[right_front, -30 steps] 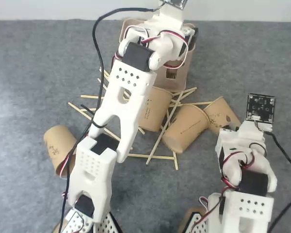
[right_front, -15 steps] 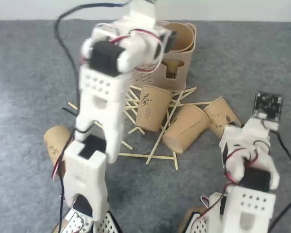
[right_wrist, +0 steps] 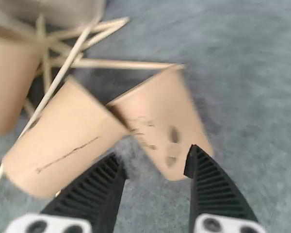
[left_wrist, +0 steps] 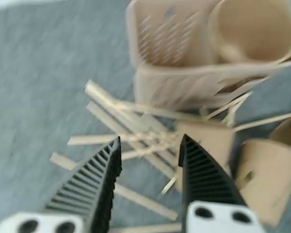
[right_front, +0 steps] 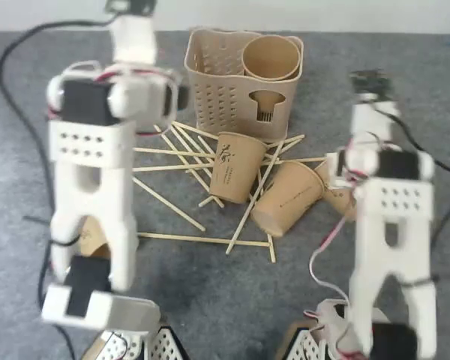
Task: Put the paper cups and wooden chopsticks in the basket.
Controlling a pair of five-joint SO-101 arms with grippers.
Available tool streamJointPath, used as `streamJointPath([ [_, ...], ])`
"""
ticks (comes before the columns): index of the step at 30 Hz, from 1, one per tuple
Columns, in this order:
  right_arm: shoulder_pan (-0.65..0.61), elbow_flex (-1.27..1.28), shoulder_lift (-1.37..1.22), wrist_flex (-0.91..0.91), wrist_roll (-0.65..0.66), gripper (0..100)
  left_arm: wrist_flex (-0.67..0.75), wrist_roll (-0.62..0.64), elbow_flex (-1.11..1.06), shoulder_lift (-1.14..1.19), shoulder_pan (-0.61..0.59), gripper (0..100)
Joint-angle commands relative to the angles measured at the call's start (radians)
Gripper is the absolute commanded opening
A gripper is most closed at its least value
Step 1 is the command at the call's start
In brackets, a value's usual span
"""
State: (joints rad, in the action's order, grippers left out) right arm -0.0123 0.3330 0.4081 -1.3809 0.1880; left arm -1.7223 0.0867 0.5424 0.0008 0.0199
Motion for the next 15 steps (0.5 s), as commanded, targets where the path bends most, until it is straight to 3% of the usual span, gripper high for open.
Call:
streamJointPath([
  [1,-0.081,-0.077,-0.082,-0.001,0.086,18.8,0.034,0.009,-0.239,-0.181,-0.138,18],
  [4,-0.068,-0.087,-0.151,0.084,0.064,19.5,0.103,0.008,-0.4,-0.249,-0.219,18],
  [9,0.001,-0.193,-0.259,0.11,-0.295,26.0,0.245,0.009,-0.653,-0.354,-0.244,18],
  [15,-0.01,-0.215,-0.315,0.145,-0.451,24.6,0.356,0.015,-0.812,-0.453,-0.242,18],
])
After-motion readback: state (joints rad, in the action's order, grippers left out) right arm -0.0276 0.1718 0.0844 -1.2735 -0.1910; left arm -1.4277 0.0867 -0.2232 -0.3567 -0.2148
